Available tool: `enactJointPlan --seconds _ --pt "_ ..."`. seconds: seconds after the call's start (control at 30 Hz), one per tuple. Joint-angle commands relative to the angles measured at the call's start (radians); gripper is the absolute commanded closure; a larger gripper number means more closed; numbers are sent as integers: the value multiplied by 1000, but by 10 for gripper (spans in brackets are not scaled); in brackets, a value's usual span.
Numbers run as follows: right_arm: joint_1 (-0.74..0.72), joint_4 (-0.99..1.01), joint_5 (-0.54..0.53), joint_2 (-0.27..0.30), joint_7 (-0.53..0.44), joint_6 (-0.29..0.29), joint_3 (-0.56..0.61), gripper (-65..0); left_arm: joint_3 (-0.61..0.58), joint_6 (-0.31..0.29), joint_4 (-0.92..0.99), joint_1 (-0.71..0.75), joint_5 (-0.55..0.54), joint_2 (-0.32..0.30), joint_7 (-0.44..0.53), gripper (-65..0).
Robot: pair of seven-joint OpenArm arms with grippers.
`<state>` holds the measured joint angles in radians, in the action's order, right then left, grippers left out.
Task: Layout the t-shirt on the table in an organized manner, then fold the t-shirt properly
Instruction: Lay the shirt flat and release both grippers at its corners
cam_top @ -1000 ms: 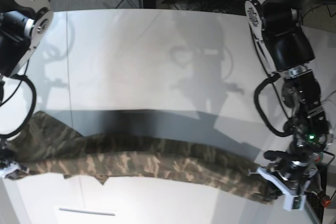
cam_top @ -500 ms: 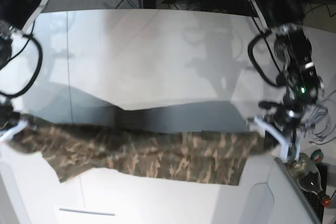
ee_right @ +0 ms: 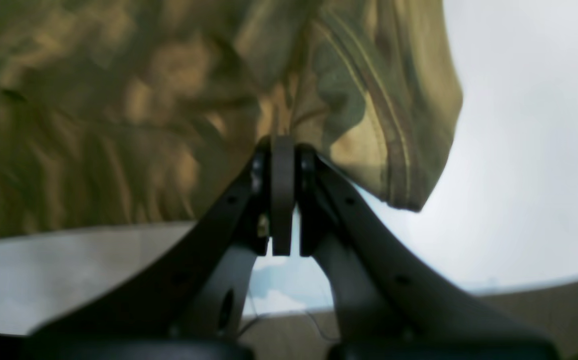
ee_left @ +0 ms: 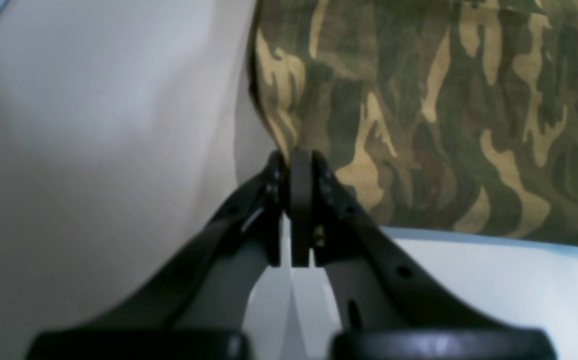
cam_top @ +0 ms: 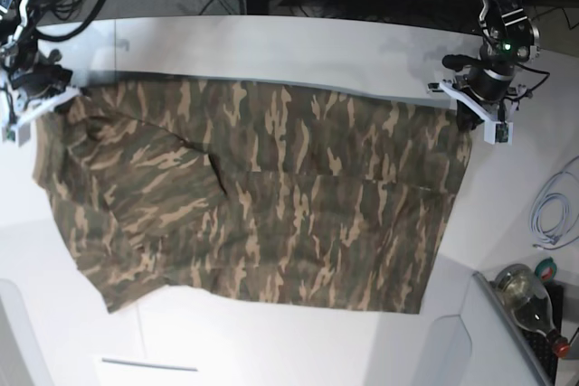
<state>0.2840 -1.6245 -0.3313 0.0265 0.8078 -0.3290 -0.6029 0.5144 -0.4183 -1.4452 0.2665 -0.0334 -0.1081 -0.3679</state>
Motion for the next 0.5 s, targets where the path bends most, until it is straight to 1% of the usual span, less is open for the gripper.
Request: enactJointPlan --seconds 0.0,0.1,0.3,0.47 --pt "10 -16 -10 -4 -31 -2 -4 0 3 5 -15 6 -10 -11 25 0" --pt "53 -38 -10 -18 -54 -2 -1 0 13 5 -4 26 -10 -11 27 0" --pt "99 -41 -10 -18 -54 -3 -4 0 105 5 50 52 -10 -12 71 0" --pt "143 -81 -10 -18 -51 -3 2 0 120 5 74 69 -10 -14 74 0"
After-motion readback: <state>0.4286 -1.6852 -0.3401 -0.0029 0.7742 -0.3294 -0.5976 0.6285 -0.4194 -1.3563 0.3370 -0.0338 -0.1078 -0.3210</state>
